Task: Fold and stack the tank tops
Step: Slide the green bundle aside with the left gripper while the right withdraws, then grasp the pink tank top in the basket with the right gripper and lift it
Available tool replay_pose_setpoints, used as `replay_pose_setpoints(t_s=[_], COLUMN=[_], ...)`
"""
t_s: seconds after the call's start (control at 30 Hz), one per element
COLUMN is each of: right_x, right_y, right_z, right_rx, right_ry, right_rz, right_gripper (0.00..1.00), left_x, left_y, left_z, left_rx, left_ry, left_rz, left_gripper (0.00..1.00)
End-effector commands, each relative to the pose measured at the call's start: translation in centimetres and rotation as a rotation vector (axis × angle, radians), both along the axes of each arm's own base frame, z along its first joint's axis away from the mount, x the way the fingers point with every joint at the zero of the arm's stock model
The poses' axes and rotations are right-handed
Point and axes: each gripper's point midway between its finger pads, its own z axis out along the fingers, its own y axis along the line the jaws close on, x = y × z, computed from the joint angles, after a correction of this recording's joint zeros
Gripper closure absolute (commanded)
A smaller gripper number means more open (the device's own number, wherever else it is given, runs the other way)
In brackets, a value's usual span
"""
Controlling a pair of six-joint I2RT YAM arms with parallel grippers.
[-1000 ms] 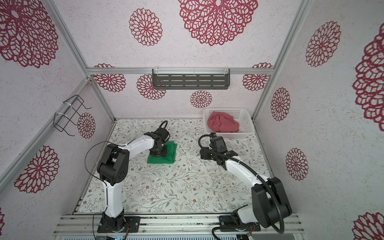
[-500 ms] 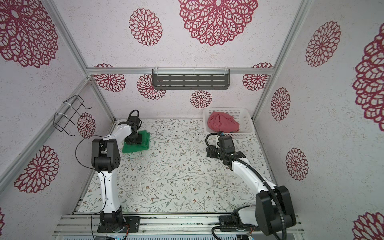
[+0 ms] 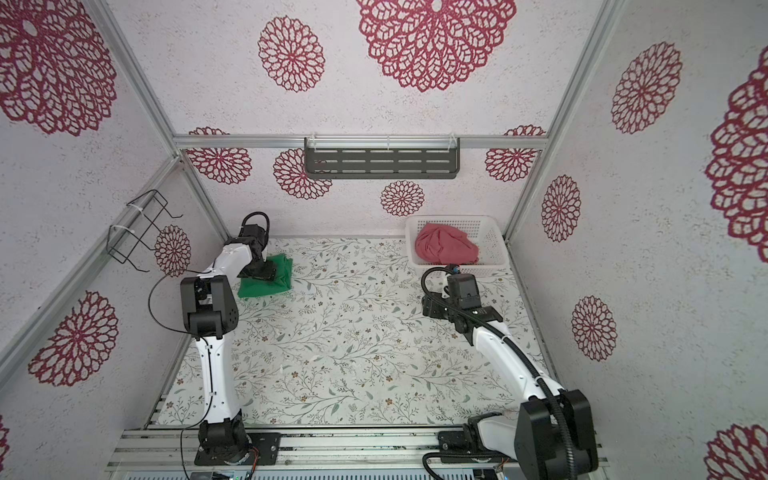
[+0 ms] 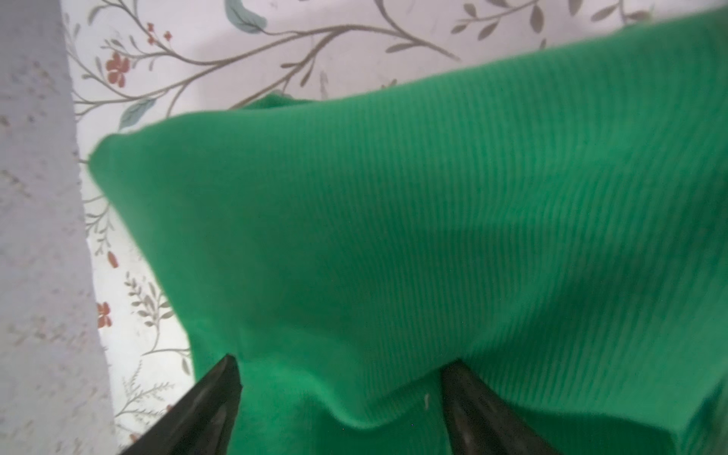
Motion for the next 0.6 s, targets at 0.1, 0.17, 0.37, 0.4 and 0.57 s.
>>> replay_pose_setpoints(t_s=[0.1, 0.17, 0.37, 0.4, 0.57], right_x=[0.2, 0.2, -0.3, -0.3, -0.2], right_y=[-0.9, -1.0, -1.2, -1.4, -2.4], right_z=[2.3, 2.5, 2.6, 2.6, 2.8], right_rx=[0.0, 0.005, -0.002, -0.007, -0.023], right_ry=[-0.051, -0.054, -0.053, -0.055, -0.06], right_rz=[-0.039, -0.041, -0.049, -0.054, -0.087], right_gripper=[0.25, 0.25, 0.25, 0.25, 0.25], left_x=[1.2, 0.9, 0.5, 0.4, 0.3], left_y=[-2.7, -3.6, -6.0, -6.6, -9.0], left_z=[9.4, 9.4, 5.4, 4.5, 0.6], left_rx=[-0.079, -0.106, -0.193, -0.216, -0.291], left_ry=[-0.256, -0.263, -0.215, -0.207, -0.163], left_rz=[0.031, 0.054, 0.121, 0.127, 0.14], left_gripper=[0.2, 0.26, 0.47, 0.49, 0.53])
